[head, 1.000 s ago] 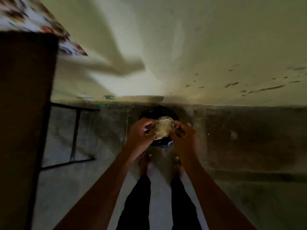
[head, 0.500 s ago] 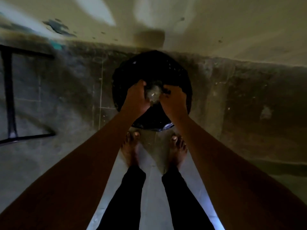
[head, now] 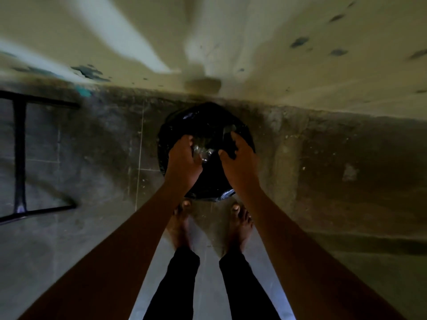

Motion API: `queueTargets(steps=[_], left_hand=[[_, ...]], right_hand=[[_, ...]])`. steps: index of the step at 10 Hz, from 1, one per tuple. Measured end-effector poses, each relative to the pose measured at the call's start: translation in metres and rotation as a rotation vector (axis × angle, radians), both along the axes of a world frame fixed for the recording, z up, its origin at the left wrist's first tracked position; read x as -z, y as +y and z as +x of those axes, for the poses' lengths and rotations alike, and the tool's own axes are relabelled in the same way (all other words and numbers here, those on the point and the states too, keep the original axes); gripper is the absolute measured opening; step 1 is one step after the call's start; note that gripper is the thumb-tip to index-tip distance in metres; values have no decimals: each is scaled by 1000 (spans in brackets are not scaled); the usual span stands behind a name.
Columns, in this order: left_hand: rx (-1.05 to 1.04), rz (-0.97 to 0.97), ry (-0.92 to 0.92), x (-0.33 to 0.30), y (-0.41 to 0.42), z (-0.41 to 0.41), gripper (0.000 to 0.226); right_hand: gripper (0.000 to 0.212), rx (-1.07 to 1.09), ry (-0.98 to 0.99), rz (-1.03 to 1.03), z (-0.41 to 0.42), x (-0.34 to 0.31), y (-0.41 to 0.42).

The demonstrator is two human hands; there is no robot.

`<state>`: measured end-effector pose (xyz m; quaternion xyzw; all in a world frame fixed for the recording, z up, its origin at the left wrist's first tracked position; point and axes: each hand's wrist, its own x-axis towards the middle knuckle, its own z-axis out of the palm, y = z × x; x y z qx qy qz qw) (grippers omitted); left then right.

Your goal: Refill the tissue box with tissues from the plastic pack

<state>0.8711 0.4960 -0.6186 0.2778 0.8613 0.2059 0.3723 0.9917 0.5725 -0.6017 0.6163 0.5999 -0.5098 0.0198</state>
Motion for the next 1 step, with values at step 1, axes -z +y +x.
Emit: queueTargets(steps=[1], left_hand=[[-14, 12, 24, -24, 3, -1, 65]], right_hand=[[50, 28, 30, 38, 2, -25, 3]])
